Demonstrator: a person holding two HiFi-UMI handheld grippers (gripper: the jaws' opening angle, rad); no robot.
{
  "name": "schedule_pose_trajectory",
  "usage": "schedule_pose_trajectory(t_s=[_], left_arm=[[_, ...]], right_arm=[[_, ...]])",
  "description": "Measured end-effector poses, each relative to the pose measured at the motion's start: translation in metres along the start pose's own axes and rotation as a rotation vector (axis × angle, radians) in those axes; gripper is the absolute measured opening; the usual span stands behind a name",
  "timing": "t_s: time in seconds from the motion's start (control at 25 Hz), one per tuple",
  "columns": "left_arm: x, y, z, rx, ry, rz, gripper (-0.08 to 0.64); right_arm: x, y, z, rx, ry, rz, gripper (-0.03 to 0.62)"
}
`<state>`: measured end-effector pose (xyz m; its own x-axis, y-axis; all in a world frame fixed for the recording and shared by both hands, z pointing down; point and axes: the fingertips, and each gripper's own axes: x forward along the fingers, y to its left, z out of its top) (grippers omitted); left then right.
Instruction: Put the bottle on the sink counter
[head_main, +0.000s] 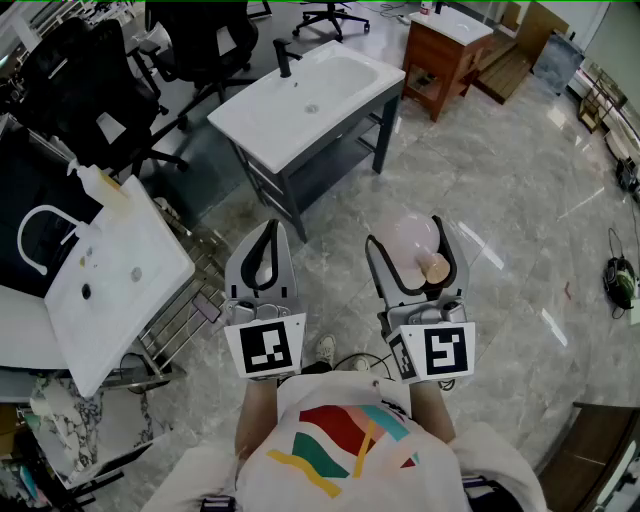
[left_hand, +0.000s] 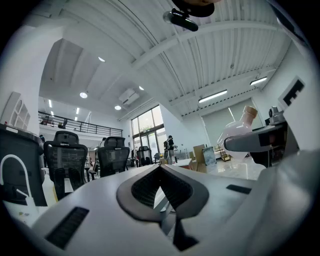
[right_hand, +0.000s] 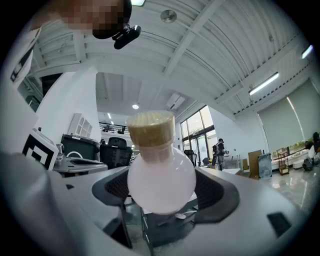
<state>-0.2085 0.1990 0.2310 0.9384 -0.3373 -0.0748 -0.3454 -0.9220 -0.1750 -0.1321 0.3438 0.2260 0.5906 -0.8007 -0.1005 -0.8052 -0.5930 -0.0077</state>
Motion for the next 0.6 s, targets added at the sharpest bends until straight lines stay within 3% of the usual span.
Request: schedule_pose_trajectory(t_s=[0.6], left_arm=[[0.016,-0.002,-0.004,-0.016,0.003,-0.026,0.017]], right_arm=[[0.009,-0.008,-0.004,0.009,0.008,-0.014,0.379]])
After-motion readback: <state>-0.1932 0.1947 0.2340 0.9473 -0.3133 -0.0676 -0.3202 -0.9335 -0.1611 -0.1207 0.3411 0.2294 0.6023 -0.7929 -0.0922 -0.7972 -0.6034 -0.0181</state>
